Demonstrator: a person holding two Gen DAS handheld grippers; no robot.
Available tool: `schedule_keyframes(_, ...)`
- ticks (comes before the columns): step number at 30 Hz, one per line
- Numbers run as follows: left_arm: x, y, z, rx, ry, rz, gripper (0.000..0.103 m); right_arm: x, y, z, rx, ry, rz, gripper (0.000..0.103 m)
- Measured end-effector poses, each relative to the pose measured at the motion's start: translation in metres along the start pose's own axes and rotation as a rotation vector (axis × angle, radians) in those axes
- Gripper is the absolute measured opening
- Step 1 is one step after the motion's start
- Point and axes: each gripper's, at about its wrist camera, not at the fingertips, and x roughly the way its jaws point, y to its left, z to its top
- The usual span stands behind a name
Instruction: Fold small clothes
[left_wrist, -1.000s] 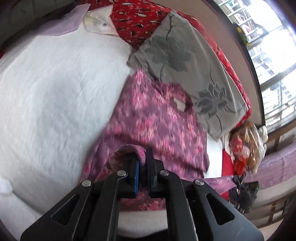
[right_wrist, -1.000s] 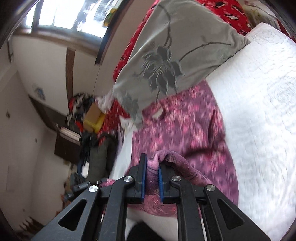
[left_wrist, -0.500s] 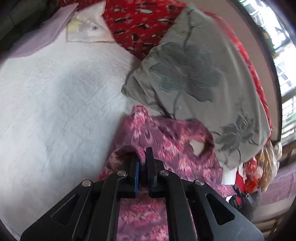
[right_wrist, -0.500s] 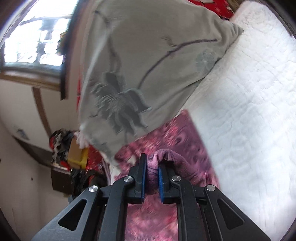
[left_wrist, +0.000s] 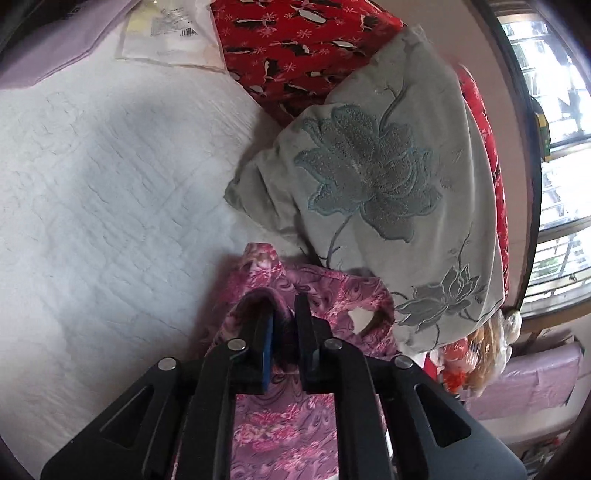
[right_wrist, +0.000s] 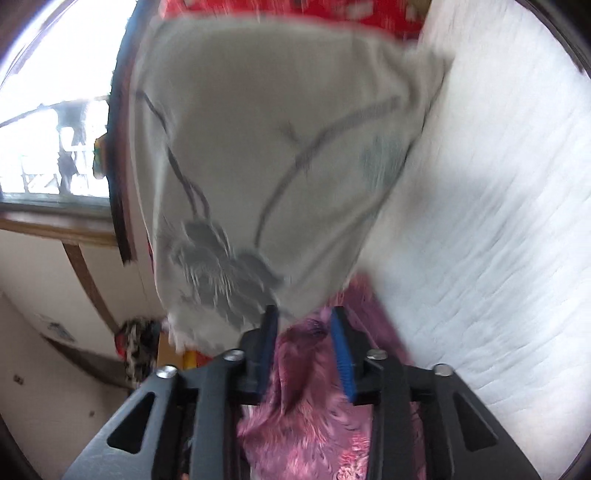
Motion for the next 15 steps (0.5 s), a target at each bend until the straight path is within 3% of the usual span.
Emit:
schedule_keyframes(2, -0.001, 0.001, 0.001, 0.003, 0.011, -0.001, 0.009, -0.014, 0.000, 0.003, -0.012, -0.051, -0.004, 0.047)
schedule_keyframes(7, 0.004, -0.003, 0.012, -0.058, 0.022, -0.052, 0.014, -0.003, 0.007, -0.009, -0.161, 0.062, -0.195, 0.048)
schedule_keyframes(9, 0.006, -0.014, 0.014, -0.027, 0.021, -0.025, 0.019, 0.006, 0.007, -0.017, -0.197, 0.090, -0.234, 0.048)
schedule_keyframes(12, 0.002, -0.030, 0.019, 0.018, -0.030, 0.049, 0.041, 0.015, 0.009, -0.027, -0.245, 0.112, -0.260, 0.048)
schedule_keyframes(15, -0.002, -0.043, 0.024, 0.076, -0.051, 0.084, 0.044, 0.021, 0.012, -0.034, -0.265, 0.123, -0.277, 0.048)
